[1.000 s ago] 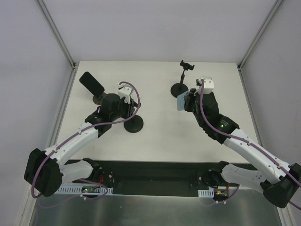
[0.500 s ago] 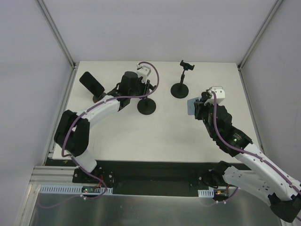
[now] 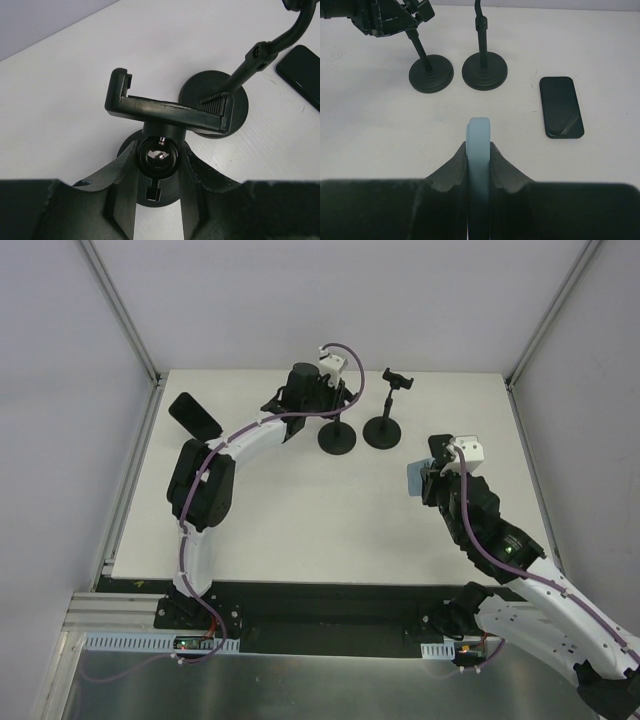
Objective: Remove the phone from the phone stand
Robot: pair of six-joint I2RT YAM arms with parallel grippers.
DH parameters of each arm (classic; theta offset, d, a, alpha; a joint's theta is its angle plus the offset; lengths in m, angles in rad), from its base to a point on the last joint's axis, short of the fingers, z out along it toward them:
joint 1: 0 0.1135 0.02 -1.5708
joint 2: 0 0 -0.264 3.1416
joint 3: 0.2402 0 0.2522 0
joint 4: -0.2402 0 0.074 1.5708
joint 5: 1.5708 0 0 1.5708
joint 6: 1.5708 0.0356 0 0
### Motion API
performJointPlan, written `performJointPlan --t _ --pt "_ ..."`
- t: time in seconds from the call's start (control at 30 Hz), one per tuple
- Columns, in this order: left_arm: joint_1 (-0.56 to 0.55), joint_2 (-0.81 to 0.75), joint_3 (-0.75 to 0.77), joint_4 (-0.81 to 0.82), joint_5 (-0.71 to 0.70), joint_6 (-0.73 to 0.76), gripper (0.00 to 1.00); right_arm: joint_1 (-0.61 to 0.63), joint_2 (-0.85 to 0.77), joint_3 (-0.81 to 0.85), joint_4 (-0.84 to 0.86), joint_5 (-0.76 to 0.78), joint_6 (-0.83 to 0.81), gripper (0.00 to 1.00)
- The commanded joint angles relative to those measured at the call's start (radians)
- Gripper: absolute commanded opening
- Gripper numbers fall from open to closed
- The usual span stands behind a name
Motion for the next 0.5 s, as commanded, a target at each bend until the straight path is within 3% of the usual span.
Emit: performJointPlan --t 0.0,0.1,0.13,0.23,0.37,0.47 --pt "0.006 0.007 0.113 0.070 0.051 0.000 0.40 -0.004 -0.007 0.029 0.060 0.009 -0.006 0.01" --pt "0.005 -0.034 0.077 0.068 0.036 0.026 0.62 -0.002 -0.001 0.035 0.058 0.006 -0.004 0.01" --pt "0.006 -0.051 0.061 0.068 0.024 0.032 0.74 -0.004 0.002 0.036 0.058 0.008 -0.003 0.01" --pt "0.005 -0.131 -0.001 0.070 -0.016 0.051 0.90 -0.002 0.022 0.047 0.058 0.006 0.005 0.01" --pt "-0.001 -0.263 -0.135 0.094 -0.048 0.086 0.98 -0.005 0.043 0.061 0.058 -0.006 0.046 0.01" --pt "-0.030 -0.373 -0.230 0.111 -0.086 0.167 0.99 -0.005 0.065 0.072 0.054 -0.018 0.069 0.01"
